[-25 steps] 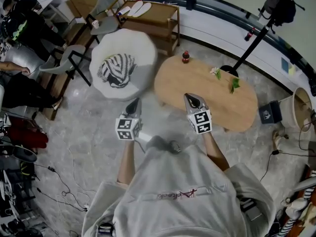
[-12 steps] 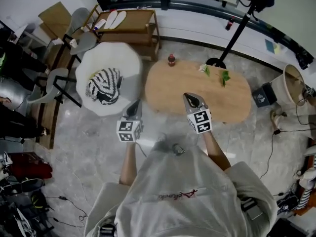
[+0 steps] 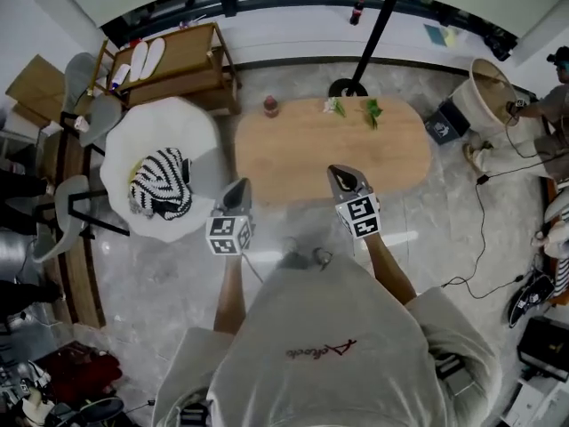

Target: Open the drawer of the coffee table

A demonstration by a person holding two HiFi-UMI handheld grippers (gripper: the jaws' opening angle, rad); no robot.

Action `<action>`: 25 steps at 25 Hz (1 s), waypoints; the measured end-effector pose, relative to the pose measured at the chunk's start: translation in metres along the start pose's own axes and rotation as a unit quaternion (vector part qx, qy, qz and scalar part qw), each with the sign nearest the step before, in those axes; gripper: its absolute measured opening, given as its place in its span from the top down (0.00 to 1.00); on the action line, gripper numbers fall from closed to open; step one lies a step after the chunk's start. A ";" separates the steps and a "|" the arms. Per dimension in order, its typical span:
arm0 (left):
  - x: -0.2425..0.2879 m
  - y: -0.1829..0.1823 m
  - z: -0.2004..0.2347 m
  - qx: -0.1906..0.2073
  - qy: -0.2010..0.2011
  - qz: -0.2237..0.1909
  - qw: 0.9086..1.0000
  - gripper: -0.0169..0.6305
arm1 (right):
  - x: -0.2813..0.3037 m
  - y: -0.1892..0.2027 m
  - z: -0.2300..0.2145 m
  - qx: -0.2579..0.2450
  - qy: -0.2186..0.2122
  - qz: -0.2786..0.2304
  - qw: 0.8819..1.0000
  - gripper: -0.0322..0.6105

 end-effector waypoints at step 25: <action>0.026 0.096 -0.046 -0.030 0.066 0.078 0.994 0.97 | -0.033 0.108 -0.026 0.073 0.058 0.072 0.993 0.94</action>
Point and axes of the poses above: the fingertips, and each gripper's own axes: x forward along the fingers, z to its left, y out of its underside, the point moved 1 cm from there along -x, backward along the fingers, and after that the axes turned 12 degrees about x, right-handed, at the moved point
